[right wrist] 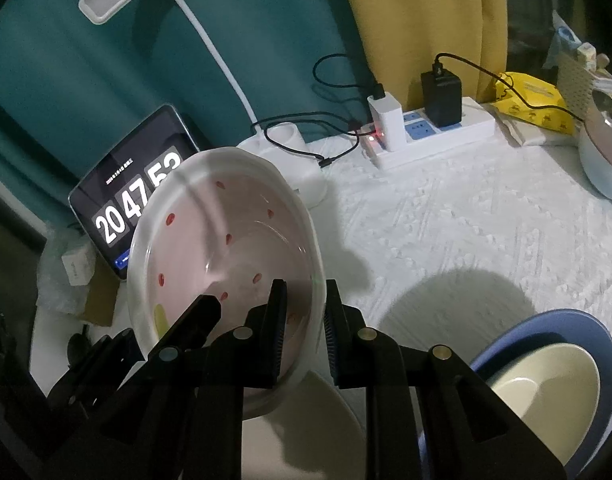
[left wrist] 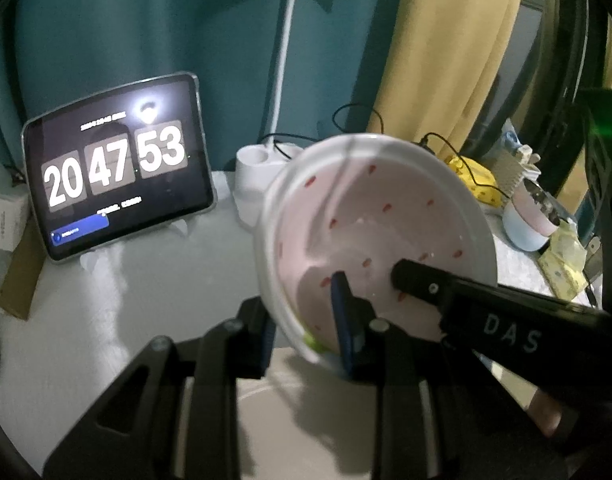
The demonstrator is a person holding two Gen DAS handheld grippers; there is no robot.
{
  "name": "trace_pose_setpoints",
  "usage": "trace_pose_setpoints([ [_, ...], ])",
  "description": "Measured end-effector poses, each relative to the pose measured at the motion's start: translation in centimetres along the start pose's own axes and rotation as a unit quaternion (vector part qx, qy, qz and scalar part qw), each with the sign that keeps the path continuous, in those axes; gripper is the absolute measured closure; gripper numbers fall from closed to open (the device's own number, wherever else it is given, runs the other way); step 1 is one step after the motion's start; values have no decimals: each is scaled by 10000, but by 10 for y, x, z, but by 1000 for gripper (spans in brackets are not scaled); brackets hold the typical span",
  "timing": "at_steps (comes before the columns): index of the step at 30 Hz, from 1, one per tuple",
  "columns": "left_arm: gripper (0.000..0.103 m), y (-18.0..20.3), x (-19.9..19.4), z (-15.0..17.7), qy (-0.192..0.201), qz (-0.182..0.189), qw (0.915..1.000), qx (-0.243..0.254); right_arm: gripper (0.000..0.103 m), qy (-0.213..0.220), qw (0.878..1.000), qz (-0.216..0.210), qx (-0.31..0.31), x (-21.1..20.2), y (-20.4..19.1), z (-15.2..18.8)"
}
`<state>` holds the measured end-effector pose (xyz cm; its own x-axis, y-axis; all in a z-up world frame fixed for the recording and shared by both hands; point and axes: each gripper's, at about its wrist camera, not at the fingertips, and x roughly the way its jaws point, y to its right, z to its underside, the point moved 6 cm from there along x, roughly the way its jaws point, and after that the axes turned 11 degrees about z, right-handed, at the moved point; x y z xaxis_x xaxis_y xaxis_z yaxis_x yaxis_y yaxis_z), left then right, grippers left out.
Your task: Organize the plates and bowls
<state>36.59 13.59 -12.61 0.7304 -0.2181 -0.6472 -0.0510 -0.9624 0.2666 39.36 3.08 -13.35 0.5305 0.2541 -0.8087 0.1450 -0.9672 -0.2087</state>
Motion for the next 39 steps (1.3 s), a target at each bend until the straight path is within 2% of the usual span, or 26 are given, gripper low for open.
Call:
trace_pose_setpoints([
  [17,77,41,-14,2,44,116,9998,170,84,185,9997,-45,162,-34,28,6],
  [39,77,119,-14,29,-140,409,9977,529,84,286,9980,12,563,-72,103,31],
])
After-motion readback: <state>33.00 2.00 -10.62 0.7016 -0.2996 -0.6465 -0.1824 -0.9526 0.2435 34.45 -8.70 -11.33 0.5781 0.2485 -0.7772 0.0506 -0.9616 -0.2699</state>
